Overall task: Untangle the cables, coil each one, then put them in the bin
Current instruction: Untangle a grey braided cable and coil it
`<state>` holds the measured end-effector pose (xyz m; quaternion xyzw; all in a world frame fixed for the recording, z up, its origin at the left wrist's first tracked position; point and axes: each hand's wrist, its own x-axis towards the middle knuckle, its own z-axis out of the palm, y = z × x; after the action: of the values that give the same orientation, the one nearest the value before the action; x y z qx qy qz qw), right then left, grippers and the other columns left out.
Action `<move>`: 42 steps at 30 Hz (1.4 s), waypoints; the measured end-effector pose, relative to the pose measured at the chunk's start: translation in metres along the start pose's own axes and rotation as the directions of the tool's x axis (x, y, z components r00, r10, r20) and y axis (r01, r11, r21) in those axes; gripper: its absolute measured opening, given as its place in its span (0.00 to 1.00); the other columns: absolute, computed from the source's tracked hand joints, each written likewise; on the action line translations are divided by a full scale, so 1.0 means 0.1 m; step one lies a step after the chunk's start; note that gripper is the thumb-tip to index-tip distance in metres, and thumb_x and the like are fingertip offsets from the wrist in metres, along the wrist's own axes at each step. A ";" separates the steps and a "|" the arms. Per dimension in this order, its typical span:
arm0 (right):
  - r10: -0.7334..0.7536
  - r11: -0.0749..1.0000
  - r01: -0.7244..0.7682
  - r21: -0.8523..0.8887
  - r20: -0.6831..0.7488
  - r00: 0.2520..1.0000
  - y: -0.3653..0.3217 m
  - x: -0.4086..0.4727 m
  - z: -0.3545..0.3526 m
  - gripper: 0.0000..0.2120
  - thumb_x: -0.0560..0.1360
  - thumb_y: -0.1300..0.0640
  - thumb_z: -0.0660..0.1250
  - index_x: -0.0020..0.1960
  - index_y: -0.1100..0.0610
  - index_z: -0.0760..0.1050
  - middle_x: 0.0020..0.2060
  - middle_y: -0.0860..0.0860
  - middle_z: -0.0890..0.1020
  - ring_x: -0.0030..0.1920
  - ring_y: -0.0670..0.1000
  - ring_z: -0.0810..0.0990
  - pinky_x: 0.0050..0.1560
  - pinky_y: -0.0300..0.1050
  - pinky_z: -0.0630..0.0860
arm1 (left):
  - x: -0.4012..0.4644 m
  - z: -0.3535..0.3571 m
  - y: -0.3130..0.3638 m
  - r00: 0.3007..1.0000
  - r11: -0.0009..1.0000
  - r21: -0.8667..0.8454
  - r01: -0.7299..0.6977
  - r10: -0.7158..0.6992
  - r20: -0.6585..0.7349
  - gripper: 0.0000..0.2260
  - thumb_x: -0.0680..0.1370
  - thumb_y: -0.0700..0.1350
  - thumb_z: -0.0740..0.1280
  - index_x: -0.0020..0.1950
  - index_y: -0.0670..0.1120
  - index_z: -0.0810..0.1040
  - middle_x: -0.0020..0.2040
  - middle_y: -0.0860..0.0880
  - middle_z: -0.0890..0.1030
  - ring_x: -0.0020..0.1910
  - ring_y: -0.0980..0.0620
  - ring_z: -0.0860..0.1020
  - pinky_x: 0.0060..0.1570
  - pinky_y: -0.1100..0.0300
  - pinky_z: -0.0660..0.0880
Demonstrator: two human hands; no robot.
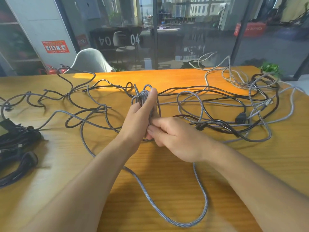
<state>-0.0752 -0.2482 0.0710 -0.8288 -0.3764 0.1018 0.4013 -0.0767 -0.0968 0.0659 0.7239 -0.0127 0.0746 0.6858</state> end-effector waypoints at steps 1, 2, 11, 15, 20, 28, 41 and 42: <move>0.004 1.000 -0.004 0.001 0.007 1.000 0.00 0.00 0.02 0.15 0.87 0.53 0.57 0.47 0.59 0.76 0.30 0.45 0.72 0.32 0.48 0.68 0.39 0.52 0.70 | 0.00 -0.01 -0.01 1.000 1.000 -0.002 -0.012 0.012 0.005 0.30 0.83 0.63 0.61 0.39 0.36 0.70 0.30 0.43 0.65 0.24 0.49 0.65 0.25 0.60 0.63; 0.005 1.000 -0.005 0.003 0.003 1.000 -0.01 0.01 0.02 0.15 0.87 0.53 0.57 0.47 0.59 0.76 0.30 0.45 0.72 0.33 0.48 0.68 0.40 0.54 0.71 | 0.00 -0.03 -0.01 1.000 1.000 -0.006 -0.023 0.023 0.004 0.29 0.84 0.60 0.62 0.39 0.35 0.70 0.29 0.44 0.65 0.23 0.48 0.65 0.24 0.60 0.63; -0.105 0.994 0.106 0.027 -0.060 0.993 0.06 0.04 0.02 0.14 0.89 0.53 0.54 0.51 0.54 0.76 0.31 0.45 0.74 0.33 0.51 0.72 0.40 0.53 0.73 | 0.03 -0.15 0.10 0.989 0.977 -0.162 -0.135 0.123 -0.086 0.24 0.86 0.59 0.57 0.37 0.46 0.72 0.29 0.48 0.68 0.24 0.46 0.68 0.26 0.56 0.64; -0.022 0.999 0.024 -0.026 0.091 0.996 0.18 0.06 -0.01 0.15 0.89 0.53 0.53 0.53 0.55 0.77 0.31 0.43 0.73 0.35 0.47 0.71 0.40 0.45 0.70 | 0.04 -0.22 0.22 0.993 0.878 -0.472 -0.078 0.028 -0.114 0.20 0.86 0.60 0.58 0.41 0.49 0.71 0.30 0.52 0.67 0.27 0.51 0.70 0.30 0.61 0.71; 0.046 0.998 -0.040 -0.042 0.156 0.987 0.31 0.04 -0.26 0.17 0.86 0.49 0.59 0.47 0.54 0.81 0.34 0.48 0.76 0.36 0.45 0.74 0.41 0.44 0.75 | 0.04 -0.28 0.24 0.994 0.831 -0.556 -0.008 0.065 0.083 0.21 0.86 0.62 0.54 0.42 0.49 0.70 0.25 0.56 0.60 0.22 0.57 0.60 0.29 0.63 0.57; 0.226 0.974 -0.222 -0.044 0.135 0.965 0.62 -0.12 -0.91 0.13 0.78 0.44 0.69 0.47 0.53 0.83 0.35 0.44 0.82 0.37 0.45 0.77 0.43 0.40 0.73 | 0.01 -0.35 0.27 0.933 0.852 -0.507 0.131 0.067 0.354 0.21 0.86 0.60 0.52 0.39 0.49 0.69 0.21 0.56 0.60 0.17 0.59 0.58 0.25 0.59 0.51; -0.019 0.703 -0.460 -0.542 -0.661 0.750 0.45 0.02 -0.72 0.28 0.67 0.23 0.69 0.36 0.49 0.79 0.33 0.48 0.82 0.38 0.53 0.79 0.35 0.45 0.70 | -0.03 -0.21 0.19 0.860 0.994 -0.095 0.056 0.001 0.509 0.18 0.84 0.58 0.56 0.42 0.47 0.70 0.25 0.51 0.62 0.20 0.53 0.58 0.22 0.64 0.60; -0.044 0.728 -0.442 -0.523 -0.680 0.732 0.45 0.02 -0.69 0.27 0.68 0.24 0.70 0.37 0.49 0.78 0.32 0.48 0.82 0.37 0.53 0.79 0.34 0.45 0.71 | -0.05 -0.20 0.20 0.864 0.999 -0.041 0.013 0.009 0.504 0.18 0.84 0.57 0.56 0.42 0.45 0.70 0.25 0.49 0.61 0.21 0.52 0.58 0.23 0.63 0.61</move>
<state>-0.0171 -0.3052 0.0834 -0.9340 -0.1250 -0.2853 0.1749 -0.0858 -0.0782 0.0857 0.7033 -0.1920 -0.1180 0.6742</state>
